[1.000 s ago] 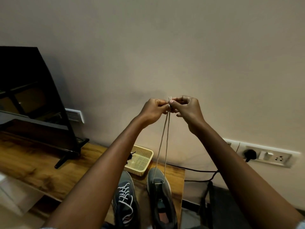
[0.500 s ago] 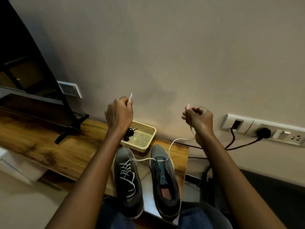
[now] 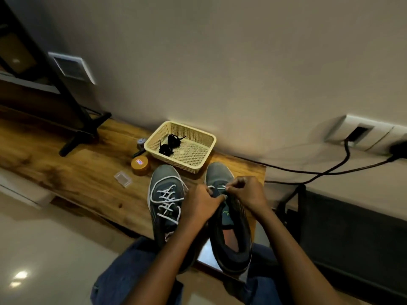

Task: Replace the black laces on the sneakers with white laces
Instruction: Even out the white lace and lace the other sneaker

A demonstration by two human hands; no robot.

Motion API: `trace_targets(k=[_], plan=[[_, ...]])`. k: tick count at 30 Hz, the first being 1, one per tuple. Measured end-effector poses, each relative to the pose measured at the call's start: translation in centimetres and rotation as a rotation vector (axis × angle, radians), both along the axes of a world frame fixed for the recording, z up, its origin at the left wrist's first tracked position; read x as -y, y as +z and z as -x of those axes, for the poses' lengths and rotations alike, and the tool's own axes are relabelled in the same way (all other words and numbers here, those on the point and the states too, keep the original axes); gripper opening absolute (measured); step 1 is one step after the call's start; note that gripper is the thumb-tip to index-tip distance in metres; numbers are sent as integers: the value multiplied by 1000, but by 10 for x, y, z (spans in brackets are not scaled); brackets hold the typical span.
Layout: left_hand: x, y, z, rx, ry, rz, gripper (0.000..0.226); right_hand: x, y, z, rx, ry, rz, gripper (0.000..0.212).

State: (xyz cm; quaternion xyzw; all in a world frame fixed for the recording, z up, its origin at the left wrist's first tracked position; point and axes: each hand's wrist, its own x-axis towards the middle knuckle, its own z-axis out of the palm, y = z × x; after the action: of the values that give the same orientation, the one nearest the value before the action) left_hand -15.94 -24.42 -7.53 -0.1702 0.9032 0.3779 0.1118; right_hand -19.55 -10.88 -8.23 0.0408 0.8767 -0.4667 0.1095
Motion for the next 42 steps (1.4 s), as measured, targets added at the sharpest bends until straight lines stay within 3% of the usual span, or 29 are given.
trace_targets(k=[5,14,22,42], plan=[[5,-8,6,16,83,-122,31,6,-10,5,46,85,-127,6],[18,-8,17,109,58,-278,7,13,-16,4,-30,138,-234,13],[23,-10,16,134,50,-361,14,18,-18,2,-9,122,-218,19],[22,-8,16,138,49,-423,18,16,-8,0,37,147,-138,10]])
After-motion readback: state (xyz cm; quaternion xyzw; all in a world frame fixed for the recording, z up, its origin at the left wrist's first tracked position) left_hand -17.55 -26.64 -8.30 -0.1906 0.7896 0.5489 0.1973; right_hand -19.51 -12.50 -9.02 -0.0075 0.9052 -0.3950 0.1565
